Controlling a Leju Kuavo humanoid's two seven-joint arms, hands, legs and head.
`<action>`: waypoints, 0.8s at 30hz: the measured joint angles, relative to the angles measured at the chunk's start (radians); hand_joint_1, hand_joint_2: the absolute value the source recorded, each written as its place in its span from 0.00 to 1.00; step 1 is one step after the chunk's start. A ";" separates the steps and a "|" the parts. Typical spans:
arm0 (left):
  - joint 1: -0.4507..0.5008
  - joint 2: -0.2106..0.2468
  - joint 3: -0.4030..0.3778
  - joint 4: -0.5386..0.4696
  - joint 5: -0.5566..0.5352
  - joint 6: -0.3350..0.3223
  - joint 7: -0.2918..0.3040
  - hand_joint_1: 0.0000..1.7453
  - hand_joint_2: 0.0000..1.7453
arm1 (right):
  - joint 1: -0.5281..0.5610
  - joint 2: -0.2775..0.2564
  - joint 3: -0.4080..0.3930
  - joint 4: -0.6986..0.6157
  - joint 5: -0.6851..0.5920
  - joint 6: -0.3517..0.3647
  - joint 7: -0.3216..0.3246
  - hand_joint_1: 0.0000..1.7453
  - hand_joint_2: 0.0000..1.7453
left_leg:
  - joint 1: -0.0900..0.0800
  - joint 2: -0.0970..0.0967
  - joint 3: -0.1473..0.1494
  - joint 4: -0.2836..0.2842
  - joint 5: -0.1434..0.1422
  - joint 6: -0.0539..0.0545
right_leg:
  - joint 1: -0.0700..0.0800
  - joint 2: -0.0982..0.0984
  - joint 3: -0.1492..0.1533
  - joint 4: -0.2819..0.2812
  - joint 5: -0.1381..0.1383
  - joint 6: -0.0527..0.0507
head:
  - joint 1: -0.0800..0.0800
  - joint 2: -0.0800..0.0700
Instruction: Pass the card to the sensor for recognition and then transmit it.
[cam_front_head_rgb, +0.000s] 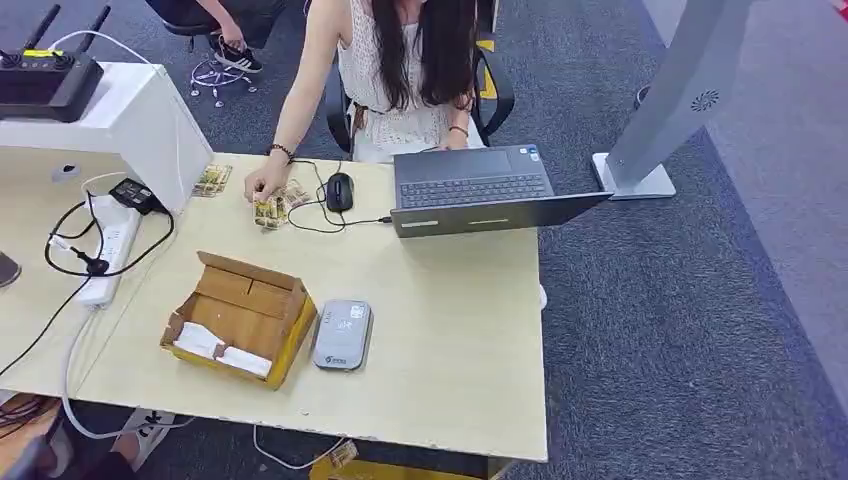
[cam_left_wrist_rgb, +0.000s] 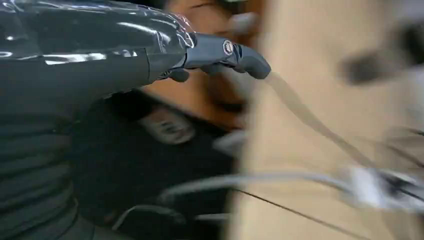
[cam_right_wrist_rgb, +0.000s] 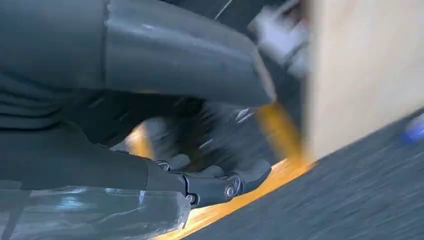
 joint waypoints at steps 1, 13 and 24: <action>-0.004 -0.014 0.046 0.080 0.015 0.019 0.029 0.00 1.00 | 0.003 0.001 0.000 0.004 0.004 -0.018 0.017 0.00 1.00 | 0.000 -0.001 -0.001 0.000 0.000 0.000 | 0.000 -0.001 0.000 -0.001 0.000 0.000 | 0.000 0.000; -0.065 -0.099 0.259 0.481 0.057 0.050 0.142 0.00 1.00 | 0.005 0.002 -0.008 0.018 0.013 -0.055 0.077 0.00 1.00 | 0.000 -0.009 -0.001 0.002 0.000 0.004 | 0.000 -0.009 0.004 -0.004 0.001 0.004 | 0.004 0.000; -0.044 -0.099 0.057 0.505 0.109 0.107 0.226 0.00 0.00 | 0.049 -0.020 0.166 -0.013 -0.031 -0.073 0.119 0.00 0.00 | 0.000 -0.009 -0.001 0.002 0.000 0.004 | 0.000 -0.009 0.004 -0.004 0.001 0.004 | 0.004 0.000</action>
